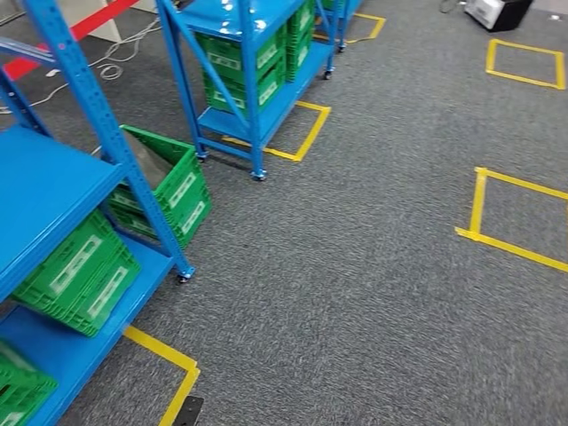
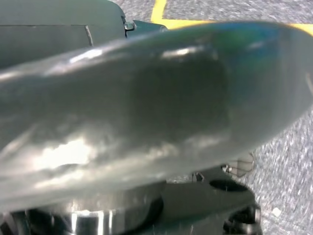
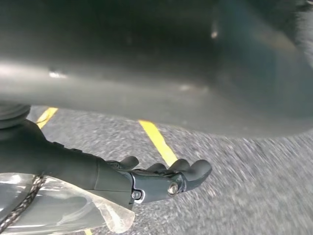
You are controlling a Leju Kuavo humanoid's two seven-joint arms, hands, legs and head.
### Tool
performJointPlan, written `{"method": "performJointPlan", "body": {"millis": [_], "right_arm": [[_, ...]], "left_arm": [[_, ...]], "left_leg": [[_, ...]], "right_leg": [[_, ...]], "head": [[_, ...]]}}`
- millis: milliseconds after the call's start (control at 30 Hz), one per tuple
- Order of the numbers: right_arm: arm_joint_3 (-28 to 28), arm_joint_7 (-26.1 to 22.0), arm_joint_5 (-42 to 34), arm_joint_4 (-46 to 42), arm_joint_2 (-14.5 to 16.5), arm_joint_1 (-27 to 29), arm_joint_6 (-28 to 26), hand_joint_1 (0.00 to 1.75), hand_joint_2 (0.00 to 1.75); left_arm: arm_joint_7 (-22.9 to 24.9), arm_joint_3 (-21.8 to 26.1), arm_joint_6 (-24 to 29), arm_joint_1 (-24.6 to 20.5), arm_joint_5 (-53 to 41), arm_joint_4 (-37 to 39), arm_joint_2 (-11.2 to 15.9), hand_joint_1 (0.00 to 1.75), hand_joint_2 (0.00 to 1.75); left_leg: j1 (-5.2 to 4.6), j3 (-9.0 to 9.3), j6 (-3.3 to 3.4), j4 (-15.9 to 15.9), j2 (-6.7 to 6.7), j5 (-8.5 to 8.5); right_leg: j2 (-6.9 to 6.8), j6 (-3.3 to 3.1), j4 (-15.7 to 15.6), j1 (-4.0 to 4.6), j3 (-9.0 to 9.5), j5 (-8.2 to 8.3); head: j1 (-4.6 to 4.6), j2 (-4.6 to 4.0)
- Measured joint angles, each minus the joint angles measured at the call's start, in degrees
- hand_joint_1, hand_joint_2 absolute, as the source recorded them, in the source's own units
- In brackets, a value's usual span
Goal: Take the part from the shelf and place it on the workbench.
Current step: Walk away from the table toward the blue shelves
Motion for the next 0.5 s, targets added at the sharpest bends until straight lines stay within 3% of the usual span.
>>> {"method": "performJointPlan", "body": {"millis": [33,67,100,167,233,300,367,433,500], "right_arm": [[0.22,0.53,1.07,0.02,0.04,0.09,0.3,0.0,0.0],[0.61,0.69,2.26,0.02,0.1,0.16,0.46,0.0,0.0],[1.11,0.53,3.3,0.02,0.16,0.16,0.47,0.0,0.0],[2.15,0.01,4.82,0.03,0.33,0.06,0.35,0.0,0.0],[2.82,-0.24,5.27,0.05,0.49,-0.07,0.22,0.0,0.0],[3.17,-0.8,4.44,0.06,0.61,-0.21,0.16,0.0,0.0],[3.14,-1.21,3.17,0.06,0.64,-0.24,0.64,0.0,0.0],[3.09,-0.41,3.68,0.06,0.58,-0.14,1.79,0.0,0.0],[3.35,0.55,5.4,0.06,0.42,-0.02,2.63,0.0,0.0]], "left_arm": [[0.1,0.43,0.16,0.03,1.05,0.0,0.08,0.0,0.0],[0.15,1.03,0.18,0.1,2.14,0.0,0.17,0.0,0.0],[0.22,1.66,0.09,0.17,2.96,0.0,0.29,0.0,0.0],[0.46,2.6,-0.16,0.24,3.81,0.0,0.46,0.0,0.0],[0.62,3.06,-0.28,0.23,3.98,0.0,0.62,0.0,0.0],[1.36,3.43,0.31,0.39,3.63,0.0,0.86,0.0,0.87],[2.94,3.65,1.83,0.58,2.85,0.0,1.29,0.0,1.75],[4.11,3.77,3.17,0.55,2.45,0.0,1.84,0.0,1.75],[4.47,3.95,3.75,0.45,2.87,0.0,2.3,0.0,1.75]], "left_leg": [[-0.04,0.04,0.01,0.01,-0.88,0.0],[-0.07,0.13,0.0,0.03,-1.77,-0.01],[-0.07,0.23,-0.01,0.03,-2.63,-0.02],[-0.1,0.28,-0.27,0.14,-4.21,-0.06],[-0.04,-0.03,-0.9,0.22,-5.52,0.06],[0.17,-0.35,-1.65,0.12,-6.48,0.29],[0.11,-0.96,-2.25,1.45,-4.37,-0.75],[0.04,-3.37,-2.72,6.95,-0.93,-3.97],[0.28,-6.62,-3.15,14.05,0.19,-6.96]], "right_leg": [[0.15,-0.14,1.27,0.01,-1.04,0.35],[0.31,-0.33,0.19,0.01,-0.96,1.89],[0.75,-0.57,-3.0,0.01,0.17,4.25],[3.17,-1.02,-10.94,-0.14,3.41,8.07],[4.79,-1.23,-14.74,-0.19,5.3,8.9],[3.95,-1.54,-15.15,-0.1,5.77,8.96],[2.62,-2.21,-15.65,-0.16,6.08,9.25],[0.92,-2.8,-15.96,-0.11,6.37,9.24],[-0.92,-3.08,-15.95,0.04,6.48,9.01]], "head": [[0.01,0.0],[-0.01,0.0],[-0.01,0.0],[-0.03,0.0],[-0.07,0.0],[-0.08,0.0],[-0.26,0.0],[-0.48,0.0],[-0.52,0.0]]}}
